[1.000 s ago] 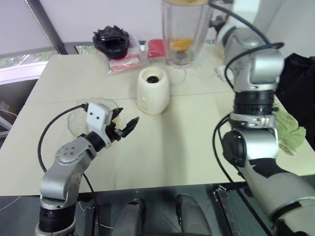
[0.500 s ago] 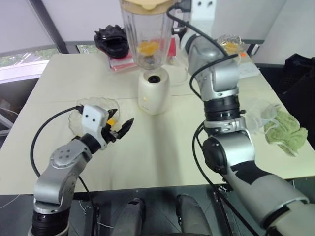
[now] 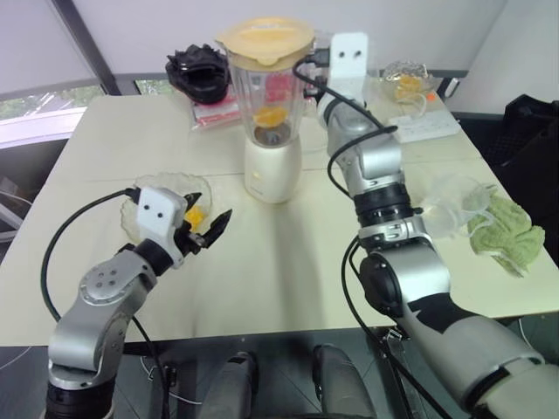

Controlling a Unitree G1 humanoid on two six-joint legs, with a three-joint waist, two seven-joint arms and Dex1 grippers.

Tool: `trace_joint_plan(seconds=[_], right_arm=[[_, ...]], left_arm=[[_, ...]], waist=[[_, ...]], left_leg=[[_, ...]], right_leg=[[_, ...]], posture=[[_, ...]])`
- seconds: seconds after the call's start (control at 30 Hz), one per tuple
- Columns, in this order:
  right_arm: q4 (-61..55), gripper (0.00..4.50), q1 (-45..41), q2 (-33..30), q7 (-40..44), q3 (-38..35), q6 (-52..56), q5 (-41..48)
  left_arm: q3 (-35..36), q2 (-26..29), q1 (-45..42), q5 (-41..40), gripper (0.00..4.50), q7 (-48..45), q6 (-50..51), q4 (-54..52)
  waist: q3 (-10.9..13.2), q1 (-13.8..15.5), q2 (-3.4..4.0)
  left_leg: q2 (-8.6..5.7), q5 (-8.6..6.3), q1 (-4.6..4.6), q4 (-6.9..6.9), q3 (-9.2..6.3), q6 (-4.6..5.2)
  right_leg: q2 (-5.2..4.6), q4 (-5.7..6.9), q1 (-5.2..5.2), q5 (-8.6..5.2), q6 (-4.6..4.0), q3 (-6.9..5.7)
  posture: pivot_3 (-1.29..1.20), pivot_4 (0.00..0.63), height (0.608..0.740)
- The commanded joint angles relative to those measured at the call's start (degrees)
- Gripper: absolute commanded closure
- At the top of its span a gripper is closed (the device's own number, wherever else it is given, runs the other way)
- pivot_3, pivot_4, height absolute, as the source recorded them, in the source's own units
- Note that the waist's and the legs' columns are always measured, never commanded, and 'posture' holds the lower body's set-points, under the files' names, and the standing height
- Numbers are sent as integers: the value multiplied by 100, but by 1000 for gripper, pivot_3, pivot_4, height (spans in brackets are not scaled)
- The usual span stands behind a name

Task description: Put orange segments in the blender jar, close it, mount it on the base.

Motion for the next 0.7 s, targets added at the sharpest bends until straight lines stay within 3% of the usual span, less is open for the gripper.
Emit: trace_joint_plan(seconds=[0.03, 0.23, 0.47, 0.63, 0.7], right_arm=[[-409, 3601, 44, 42, -35, 85, -120, -47], [-880, 3601, 646, 108, 52, 260, 204, -104], [-1097, 20, 824, 66, 118, 311, 361, -142], [-1731, 20, 1317, -54, 464, 529, 579, -169], [-2447, 20, 1798, -327, 997, 689, 712, -69]], left_arm=[[59, 67, 21, -36, 897, 64, -19, -259], [44, 90, -12, -57, 897, 97, 26, -264], [3, 119, -90, -68, 825, 79, 32, -199], [83, 13, -248, -314, 825, 82, 110, -131], [101, 68, -273, -322, 825, 49, 109, -119]], waist=[[-1, 0, -1], [-4, 4, -2], [-5, -1, -3], [-6, 2, -4], [-6, 10, -4]], left_leg=[[0, 0, 0, 0, 0, 0], [0, 0, 9, 1, 0, 0], [1, 0, 21, 4, -2, 0], [1, 0, 21, 4, -5, 0], [1, 0, 21, 4, -5, 0]], right_leg=[[0, 0, 0, 0, 0, 0], [0, 1, 10, 0, 0, 0], [3, 0, 25, 1, -2, 0], [4, 0, 25, 1, -3, -1], [4, 0, 25, 1, -3, -1]], posture=[[0, 150, 740], [0, 150, 740], [0, 150, 740], [0, 150, 740], [0, 150, 740]])
